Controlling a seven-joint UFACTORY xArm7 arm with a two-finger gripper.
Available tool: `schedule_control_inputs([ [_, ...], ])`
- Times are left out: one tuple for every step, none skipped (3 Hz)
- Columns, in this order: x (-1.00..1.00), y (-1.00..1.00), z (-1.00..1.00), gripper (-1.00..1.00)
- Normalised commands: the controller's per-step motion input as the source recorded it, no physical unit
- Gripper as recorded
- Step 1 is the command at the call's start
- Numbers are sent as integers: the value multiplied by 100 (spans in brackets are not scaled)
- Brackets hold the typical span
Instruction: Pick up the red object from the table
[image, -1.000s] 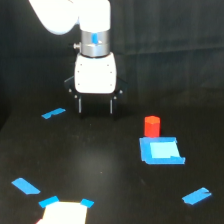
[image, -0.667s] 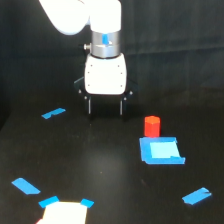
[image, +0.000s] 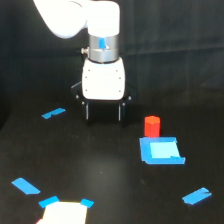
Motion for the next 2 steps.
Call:
schedule_control_inputs([
  [100, 100, -84, 100],
  [-95, 13, -87, -100],
])
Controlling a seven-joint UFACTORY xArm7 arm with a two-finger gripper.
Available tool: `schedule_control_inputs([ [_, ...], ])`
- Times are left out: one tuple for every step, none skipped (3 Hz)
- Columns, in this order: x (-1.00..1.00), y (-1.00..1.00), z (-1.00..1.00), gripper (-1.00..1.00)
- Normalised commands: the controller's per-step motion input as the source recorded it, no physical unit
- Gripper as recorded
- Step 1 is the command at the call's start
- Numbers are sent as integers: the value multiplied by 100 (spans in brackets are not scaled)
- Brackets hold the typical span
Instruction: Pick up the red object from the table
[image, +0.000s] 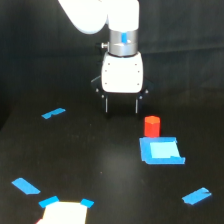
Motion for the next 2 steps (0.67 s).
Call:
schedule_control_inputs([
  [1, -100, -100, 100],
  [0, -71, -100, 59],
])
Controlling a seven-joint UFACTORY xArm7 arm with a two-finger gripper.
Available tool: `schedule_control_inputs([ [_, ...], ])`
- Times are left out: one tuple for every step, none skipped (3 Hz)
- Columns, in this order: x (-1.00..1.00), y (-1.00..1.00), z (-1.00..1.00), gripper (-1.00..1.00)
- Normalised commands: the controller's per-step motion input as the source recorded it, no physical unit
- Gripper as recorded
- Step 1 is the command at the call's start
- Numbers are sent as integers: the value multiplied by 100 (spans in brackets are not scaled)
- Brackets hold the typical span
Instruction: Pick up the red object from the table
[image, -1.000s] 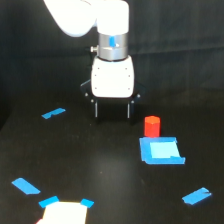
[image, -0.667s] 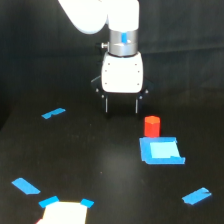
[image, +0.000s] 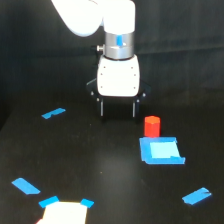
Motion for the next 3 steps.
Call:
schedule_control_inputs([
  [-100, -39, -100, -48],
  [100, -26, -33, -100],
  [100, 55, -100, -70],
])
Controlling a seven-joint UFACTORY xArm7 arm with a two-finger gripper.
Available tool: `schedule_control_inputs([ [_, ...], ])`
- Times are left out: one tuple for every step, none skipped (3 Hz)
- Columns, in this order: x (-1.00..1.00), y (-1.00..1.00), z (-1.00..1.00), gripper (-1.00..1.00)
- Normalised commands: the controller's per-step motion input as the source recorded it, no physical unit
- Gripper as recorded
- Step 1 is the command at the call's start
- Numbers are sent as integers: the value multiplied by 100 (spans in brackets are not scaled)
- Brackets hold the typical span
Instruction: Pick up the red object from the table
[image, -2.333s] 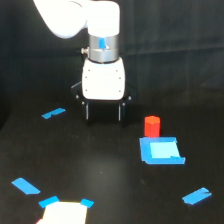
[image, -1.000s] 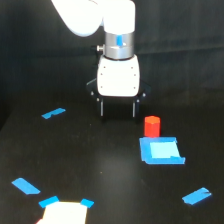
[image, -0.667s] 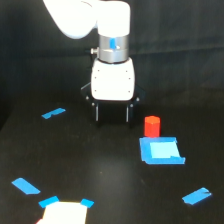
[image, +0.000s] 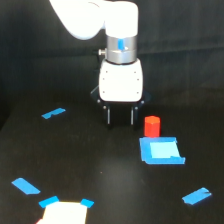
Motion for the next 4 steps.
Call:
schedule_control_inputs([
  [-100, -30, 17, 82],
  [100, 3, -65, -14],
  [94, -27, -5, 4],
  [-100, -29, -100, 9],
])
